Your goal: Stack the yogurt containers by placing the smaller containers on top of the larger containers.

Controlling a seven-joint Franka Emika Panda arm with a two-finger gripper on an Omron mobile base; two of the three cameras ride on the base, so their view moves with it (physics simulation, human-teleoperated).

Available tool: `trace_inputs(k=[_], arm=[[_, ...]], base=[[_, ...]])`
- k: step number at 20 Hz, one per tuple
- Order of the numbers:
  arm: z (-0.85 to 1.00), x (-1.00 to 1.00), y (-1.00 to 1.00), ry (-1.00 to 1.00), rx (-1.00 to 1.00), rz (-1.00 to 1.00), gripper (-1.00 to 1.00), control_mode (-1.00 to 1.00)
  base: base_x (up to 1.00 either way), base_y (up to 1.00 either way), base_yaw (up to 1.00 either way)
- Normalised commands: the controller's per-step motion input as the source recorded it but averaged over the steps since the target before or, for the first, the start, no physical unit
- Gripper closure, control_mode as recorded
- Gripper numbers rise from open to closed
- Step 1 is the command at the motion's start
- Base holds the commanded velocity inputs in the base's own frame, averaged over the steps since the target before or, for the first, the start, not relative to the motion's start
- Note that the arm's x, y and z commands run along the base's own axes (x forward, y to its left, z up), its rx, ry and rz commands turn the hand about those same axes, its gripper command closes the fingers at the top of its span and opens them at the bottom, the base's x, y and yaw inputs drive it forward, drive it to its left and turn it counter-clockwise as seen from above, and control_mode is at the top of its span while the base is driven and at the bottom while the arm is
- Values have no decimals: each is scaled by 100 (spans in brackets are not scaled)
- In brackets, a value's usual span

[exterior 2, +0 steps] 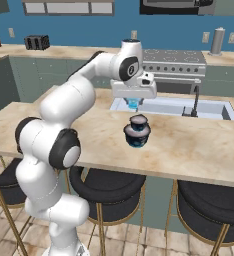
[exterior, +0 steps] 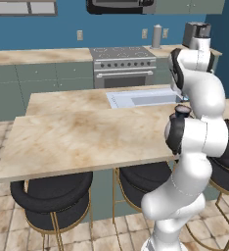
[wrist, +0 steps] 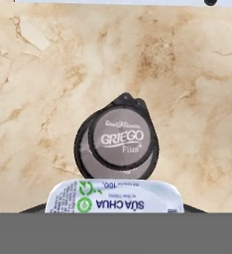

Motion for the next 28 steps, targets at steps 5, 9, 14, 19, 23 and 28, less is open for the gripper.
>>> trace_inputs(k=[5, 9, 14, 19, 23, 28], arm=[[-3, 27, -5, 0, 0, 0, 100, -100], [-6, 28, -11, 0, 0, 0, 100, -100], [-1, 4, -7, 0, 0, 0, 100, -100], [-6, 2, 0, 0, 0, 0, 100, -100], [-11, 1, -1, 0, 4, 0, 100, -100], [-1, 0, -1, 0, 2, 0, 100, -100]], base=[[0, 0, 0], [0, 0, 0], [0, 0, 0], [0, 0, 0], [0, 0, 0], [0, 0, 0]])
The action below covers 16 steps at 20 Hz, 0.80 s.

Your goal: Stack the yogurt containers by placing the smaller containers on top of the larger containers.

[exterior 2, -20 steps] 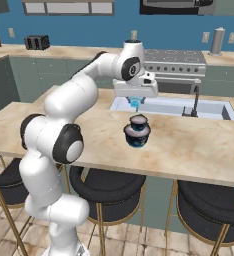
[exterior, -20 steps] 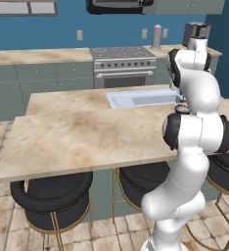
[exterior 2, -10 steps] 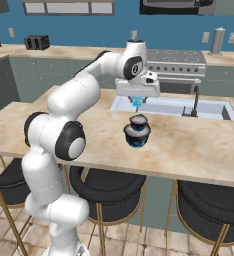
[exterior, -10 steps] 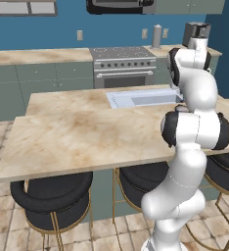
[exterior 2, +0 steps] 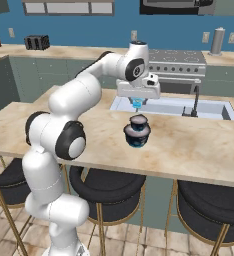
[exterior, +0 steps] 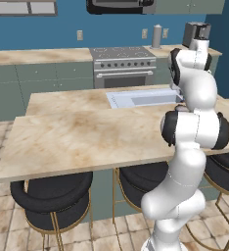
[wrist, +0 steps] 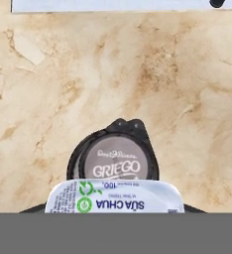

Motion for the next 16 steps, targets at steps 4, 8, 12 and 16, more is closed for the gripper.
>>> trace_inputs(k=[4, 8, 12, 16], arm=[[-5, 0, 0, 0, 0, 0, 100, -100], [-13, 0, 0, 0, 0, 0, 100, -100], [-13, 1, 0, 0, 0, 0, 100, -100], [-16, 6, 0, 0, 0, 0, 100, -100]], base=[[0, 0, 0], [0, 0, 0], [0, 0, 0], [0, 0, 0]])
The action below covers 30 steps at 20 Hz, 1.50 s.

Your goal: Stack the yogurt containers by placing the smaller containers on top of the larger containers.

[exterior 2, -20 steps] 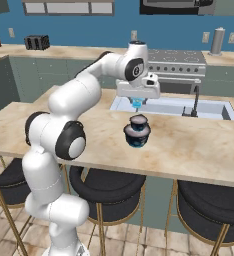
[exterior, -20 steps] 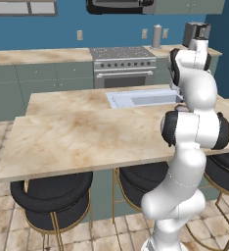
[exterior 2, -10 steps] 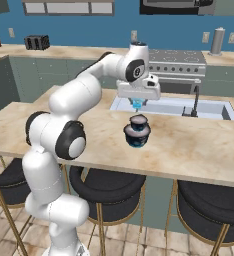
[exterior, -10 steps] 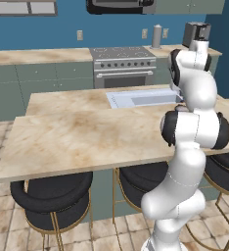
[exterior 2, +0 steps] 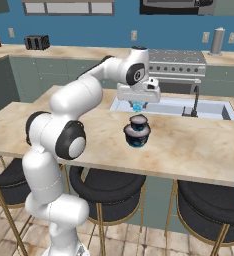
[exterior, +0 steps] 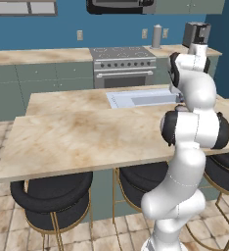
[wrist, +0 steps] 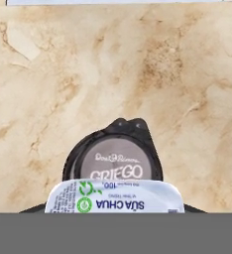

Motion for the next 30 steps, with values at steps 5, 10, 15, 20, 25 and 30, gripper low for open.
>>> trace_inputs(k=[5, 10, 15, 20, 25, 30], arm=[[-14, 12, 0, 0, 0, 0, 100, -100], [-15, 14, -1, 0, 0, 0, 100, -100], [-15, 8, -11, 0, 0, 0, 100, -100], [-12, 2, -9, -1, 0, 0, 100, -100], [-2, 0, -1, 0, 0, 0, 100, -100], [0, 0, 1, 0, 0, 0, 100, -100]], base=[[0, 0, 0], [0, 0, 0], [0, 0, 0], [0, 0, 0], [0, 0, 0], [0, 0, 0]])
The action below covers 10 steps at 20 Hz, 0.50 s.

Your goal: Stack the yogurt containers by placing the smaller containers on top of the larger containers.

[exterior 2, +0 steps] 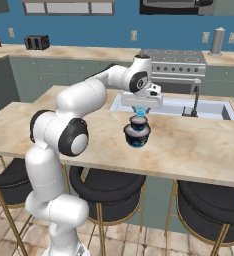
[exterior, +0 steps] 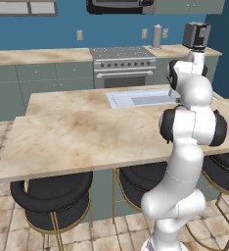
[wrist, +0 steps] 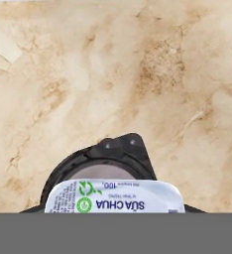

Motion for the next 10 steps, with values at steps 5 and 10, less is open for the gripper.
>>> trace_inputs(k=[5, 10], arm=[[-9, 0, 1, 0, 0, 0, 100, -100], [-12, 0, 0, -1, 0, 0, 100, -100]], base=[[0, 0, 0], [0, 0, 0]])
